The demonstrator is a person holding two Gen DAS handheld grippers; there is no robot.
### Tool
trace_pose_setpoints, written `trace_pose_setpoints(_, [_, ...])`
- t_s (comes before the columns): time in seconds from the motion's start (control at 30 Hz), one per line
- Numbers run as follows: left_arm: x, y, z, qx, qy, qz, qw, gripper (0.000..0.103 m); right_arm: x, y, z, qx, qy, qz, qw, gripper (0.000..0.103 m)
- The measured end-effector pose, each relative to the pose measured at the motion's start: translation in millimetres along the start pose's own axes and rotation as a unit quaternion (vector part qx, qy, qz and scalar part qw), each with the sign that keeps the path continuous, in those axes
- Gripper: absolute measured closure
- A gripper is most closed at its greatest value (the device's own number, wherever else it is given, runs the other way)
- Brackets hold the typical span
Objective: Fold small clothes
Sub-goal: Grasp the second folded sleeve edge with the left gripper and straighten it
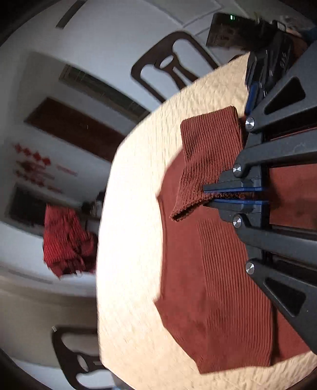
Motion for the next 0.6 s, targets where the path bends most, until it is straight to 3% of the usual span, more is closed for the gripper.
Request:
trace_pose_setpoints(0.2, [40.8,-33.9,-25.8,0.055,0.031,0.036,0.9974,0.097,-6.6,-13.5,-2.3,0.023,-0.003,-0.019,1.0,0.086])
trace_pose_setpoints(0.4, [34.0,-26.3,-27.0,0.047,0.028,0.022,0.9983,0.097,-2.2,-9.8,0.9,0.023,0.007,-0.025,0.999,0.086])
trace_pose_setpoints(0.6, [51.0,-15.4,-18.9,0.029,0.039,0.046,0.9977,0.096,7.6,4.7,9.8,-0.012,0.02,-0.014,1.0,0.086])
Point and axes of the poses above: each gripper's, at about its wrist camera, not at the fingertips, and y roughly against the way its jaws point, x to its left, z to its top, the point moved 4 cm from there along -y, roughly the way its jaws point, and after that the axes turned 15 degrees about z, right-handed, at the moved point
